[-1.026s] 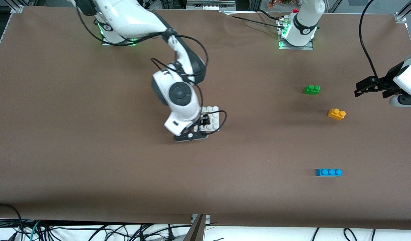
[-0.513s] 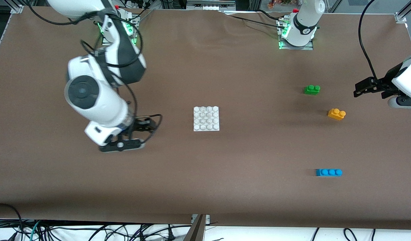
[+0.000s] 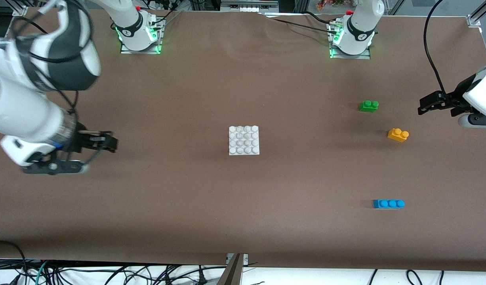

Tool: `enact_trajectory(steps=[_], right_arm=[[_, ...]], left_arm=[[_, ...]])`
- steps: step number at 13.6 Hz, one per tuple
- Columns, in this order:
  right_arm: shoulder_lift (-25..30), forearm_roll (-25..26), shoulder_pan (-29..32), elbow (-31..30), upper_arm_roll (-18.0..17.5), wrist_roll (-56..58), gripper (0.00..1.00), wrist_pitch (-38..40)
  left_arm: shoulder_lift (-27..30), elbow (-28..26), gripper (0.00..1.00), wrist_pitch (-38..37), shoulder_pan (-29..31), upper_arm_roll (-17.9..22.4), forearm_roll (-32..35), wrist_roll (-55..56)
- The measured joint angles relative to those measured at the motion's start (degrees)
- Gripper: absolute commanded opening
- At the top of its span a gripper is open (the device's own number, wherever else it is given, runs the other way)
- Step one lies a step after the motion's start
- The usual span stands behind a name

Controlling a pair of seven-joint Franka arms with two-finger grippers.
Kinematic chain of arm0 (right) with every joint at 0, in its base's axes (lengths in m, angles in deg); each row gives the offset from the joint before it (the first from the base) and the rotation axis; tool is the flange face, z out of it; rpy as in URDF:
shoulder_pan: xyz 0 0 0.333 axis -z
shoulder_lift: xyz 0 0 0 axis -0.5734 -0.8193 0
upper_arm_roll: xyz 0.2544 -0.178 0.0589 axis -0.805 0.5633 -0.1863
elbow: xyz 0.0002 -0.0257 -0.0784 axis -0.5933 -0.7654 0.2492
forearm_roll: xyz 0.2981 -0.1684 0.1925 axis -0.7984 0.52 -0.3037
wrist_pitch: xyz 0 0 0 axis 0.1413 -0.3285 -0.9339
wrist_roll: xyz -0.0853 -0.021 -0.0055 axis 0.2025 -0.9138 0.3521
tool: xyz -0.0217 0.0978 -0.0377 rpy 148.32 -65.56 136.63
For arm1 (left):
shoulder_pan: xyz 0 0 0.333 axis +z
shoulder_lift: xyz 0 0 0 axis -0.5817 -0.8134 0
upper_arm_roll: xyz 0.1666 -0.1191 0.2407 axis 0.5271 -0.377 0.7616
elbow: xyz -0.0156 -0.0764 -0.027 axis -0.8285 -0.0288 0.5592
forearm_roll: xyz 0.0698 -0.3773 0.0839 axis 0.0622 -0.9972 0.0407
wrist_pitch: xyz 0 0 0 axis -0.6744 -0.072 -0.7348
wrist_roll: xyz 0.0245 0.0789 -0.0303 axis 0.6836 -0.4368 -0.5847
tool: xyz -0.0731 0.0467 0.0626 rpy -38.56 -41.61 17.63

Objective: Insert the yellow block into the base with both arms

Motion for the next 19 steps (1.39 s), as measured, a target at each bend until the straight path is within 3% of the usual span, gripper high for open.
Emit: enact_trajectory(steps=[3, 6, 8, 14, 19], right_arm=[[6.0, 1.4, 5.2, -5.7, -1.0, 1.7, 0.99, 0.4], [11.2, 9.2, 10.8, -10.1, -9.3, 2.3, 0.99, 0.5], [13.2, 11.0, 11.5, -11.7, -12.1, 2.0, 0.99, 0.5], [17.3, 11.1, 17.1, -13.3, -12.4, 8.4, 0.99, 0.5], [19.6, 10.6, 18.2, -15.0, -12.6, 8.7, 1.0, 0.8]], left_arm=[[0.0, 0.0, 1.0, 0.0, 0.0, 0.0, 0.0, 0.0], [0.0, 0.0, 1.0, 0.0, 0.1, 0.1, 0.0, 0.0], [0.1, 0.0, 1.0, 0.0, 0.2, 0.2, 0.0, 0.0], [0.5, 0.1, 1.0, 0.0, 0.4, 0.4, 0.0, 0.0], [0.5, 0.1, 1.0, 0.0, 0.4, 0.3, 0.0, 0.0]])
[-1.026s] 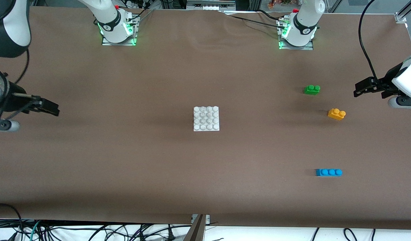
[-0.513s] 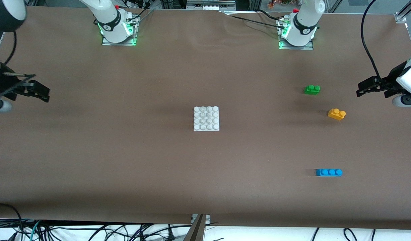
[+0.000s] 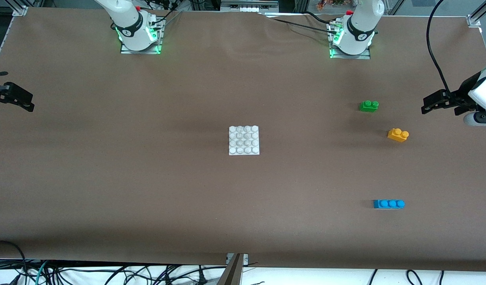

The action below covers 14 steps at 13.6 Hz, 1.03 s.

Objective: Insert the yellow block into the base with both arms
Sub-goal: 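Reach the left gripper down over the yellow block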

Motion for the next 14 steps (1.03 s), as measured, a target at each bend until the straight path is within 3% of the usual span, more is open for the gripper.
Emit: enact_trajectory(steps=[7, 10, 14], right_arm=[[1.3, -2.7, 1.9, -2.0, -1.7, 0.0, 0.99, 0.3], [1.1, -6.9, 1.9, -2.0, -2.1, -0.1, 0.99, 0.3], [0.3, -7.4, 1.9, -2.0, -2.2, -0.1, 0.99, 0.2]], left_arm=[[0.0, 0.0, 1.0, 0.0, 0.0, 0.0, 0.0, 0.0], [0.0, 0.0, 1.0, -0.1, 0.0, 0.0, 0.0, 0.0], [-0.2, -0.6, 1.0, -0.7, 0.0, 0.0, 0.0, 0.0]])
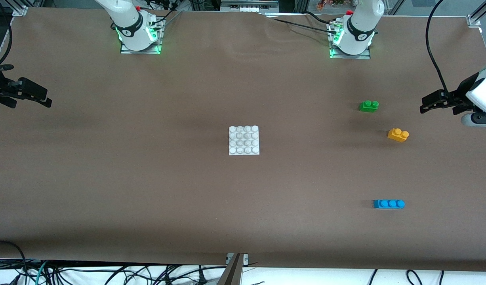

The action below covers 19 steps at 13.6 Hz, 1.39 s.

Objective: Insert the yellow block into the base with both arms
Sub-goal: 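Reach the left gripper down over the yellow block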

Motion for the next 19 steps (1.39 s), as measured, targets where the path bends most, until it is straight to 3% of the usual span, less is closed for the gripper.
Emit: enact_trajectory(steps=[10, 14, 19], right_arm=[[-1.2, 0.0, 0.2, 0.0, -0.1, 0.0, 0.99, 0.0], [-1.2, 0.0, 0.2, 0.0, -0.1, 0.0, 0.99, 0.0], [-1.2, 0.0, 0.2, 0.0, -0.1, 0.0, 0.99, 0.0]], left_arm=[[-1.9, -5.1, 1.0, 3.5, 2.3, 0.1, 0.0, -3.9], [-2.6, -11.5, 1.0, 11.5, 7.4, 1.6, 0.0, -16.7], [-4.5, -22.4, 1.0, 25.0, 7.8, 4.1, 1.6, -26.8]])
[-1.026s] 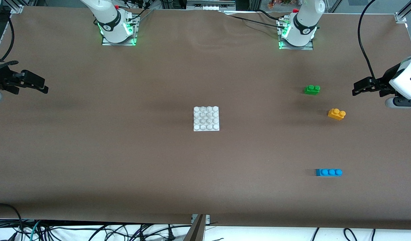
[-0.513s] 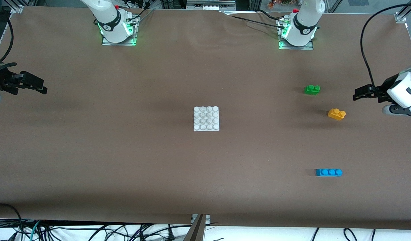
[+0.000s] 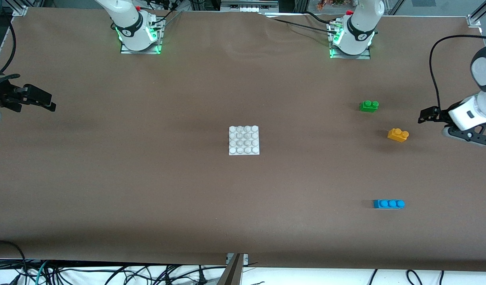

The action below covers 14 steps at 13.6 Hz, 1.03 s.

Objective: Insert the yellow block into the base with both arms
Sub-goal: 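Reach the left gripper down over the yellow block, then close the left gripper on the yellow block and lift it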

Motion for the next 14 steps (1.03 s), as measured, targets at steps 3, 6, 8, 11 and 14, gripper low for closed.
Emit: enact_trajectory(steps=[3, 6, 8, 11, 14], right_arm=[[0.0, 0.0, 0.0, 0.0, 0.0, 0.0, 0.99, 0.0], [0.0, 0.0, 0.0, 0.0, 0.0, 0.0, 0.99, 0.0], [0.0, 0.0, 0.0, 0.0, 0.0, 0.0, 0.99, 0.0], [0.0, 0.0, 0.0, 0.0, 0.0, 0.0, 0.99, 0.0], [-0.1, 0.0, 0.0, 0.0, 0.0, 0.0, 1.0, 0.0]], left_arm=[[-0.5, -7.8, 1.0, 9.8, 0.0, 0.3, 0.0, -0.8], [-2.5, -10.5, 1.0, 14.5, 0.0, 0.8, 0.0, -1.0], [-4.3, -10.6, 1.0, 16.0, 0.0, 1.4, 0.0, -1.2], [-7.3, -10.8, 1.0, 19.0, 0.0, 1.8, 0.0, -1.4], [-9.8, -10.8, 1.0, 21.0, 0.0, 1.8, 0.0, -1.3]])
